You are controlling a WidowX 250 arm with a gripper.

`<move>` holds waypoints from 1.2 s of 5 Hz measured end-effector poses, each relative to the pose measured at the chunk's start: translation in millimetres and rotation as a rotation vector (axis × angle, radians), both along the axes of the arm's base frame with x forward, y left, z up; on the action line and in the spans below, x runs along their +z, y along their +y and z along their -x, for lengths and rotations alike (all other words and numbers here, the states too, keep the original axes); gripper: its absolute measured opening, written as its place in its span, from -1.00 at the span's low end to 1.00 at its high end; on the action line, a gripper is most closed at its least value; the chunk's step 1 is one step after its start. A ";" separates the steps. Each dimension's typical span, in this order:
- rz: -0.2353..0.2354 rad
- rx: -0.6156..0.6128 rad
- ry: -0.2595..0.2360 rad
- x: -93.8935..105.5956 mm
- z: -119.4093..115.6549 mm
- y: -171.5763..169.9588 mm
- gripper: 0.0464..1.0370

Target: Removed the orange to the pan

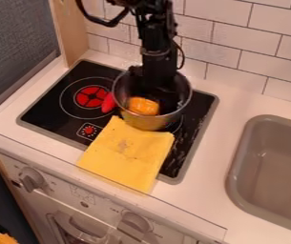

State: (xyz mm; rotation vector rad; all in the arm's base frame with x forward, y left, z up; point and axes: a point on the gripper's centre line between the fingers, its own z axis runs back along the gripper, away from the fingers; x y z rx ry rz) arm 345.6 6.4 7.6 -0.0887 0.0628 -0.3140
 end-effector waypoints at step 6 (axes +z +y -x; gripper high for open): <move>0.105 0.011 -0.154 60.1 -35.7 -4.0 -0.66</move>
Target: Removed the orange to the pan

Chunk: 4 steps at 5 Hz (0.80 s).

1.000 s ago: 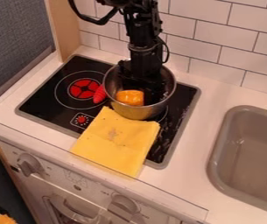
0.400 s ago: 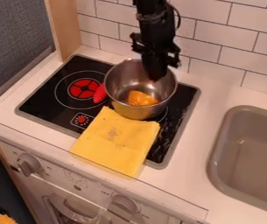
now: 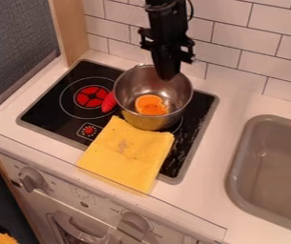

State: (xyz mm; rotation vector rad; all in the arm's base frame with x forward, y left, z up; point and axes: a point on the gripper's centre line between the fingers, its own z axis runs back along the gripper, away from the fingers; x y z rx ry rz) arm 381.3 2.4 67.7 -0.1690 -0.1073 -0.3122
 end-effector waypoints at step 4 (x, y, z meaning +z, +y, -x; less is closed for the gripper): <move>-0.039 -0.048 0.136 -19.1 41.6 15.9 0.93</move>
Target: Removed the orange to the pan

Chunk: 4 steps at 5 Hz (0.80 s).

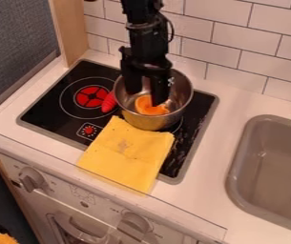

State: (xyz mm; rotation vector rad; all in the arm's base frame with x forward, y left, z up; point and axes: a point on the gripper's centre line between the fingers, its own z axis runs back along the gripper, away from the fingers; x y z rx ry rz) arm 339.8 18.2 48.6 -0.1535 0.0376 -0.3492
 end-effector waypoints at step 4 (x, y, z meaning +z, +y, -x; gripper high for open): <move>-0.094 0.056 0.046 -18.6 -9.8 12.5 0.93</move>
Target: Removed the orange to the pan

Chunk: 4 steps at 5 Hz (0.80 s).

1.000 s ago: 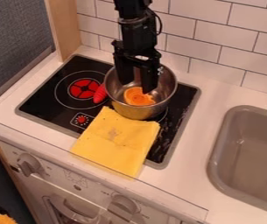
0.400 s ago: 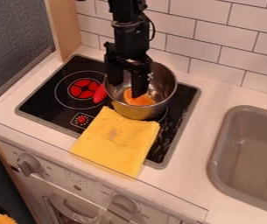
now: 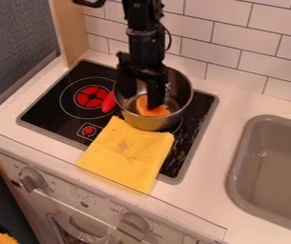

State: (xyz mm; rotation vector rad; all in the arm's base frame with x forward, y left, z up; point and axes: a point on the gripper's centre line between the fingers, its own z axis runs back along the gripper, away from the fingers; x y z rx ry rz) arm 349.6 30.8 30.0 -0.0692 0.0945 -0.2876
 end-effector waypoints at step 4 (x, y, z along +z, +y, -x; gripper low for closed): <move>0.114 0.073 0.011 -9.3 -5.7 -18.4 0.93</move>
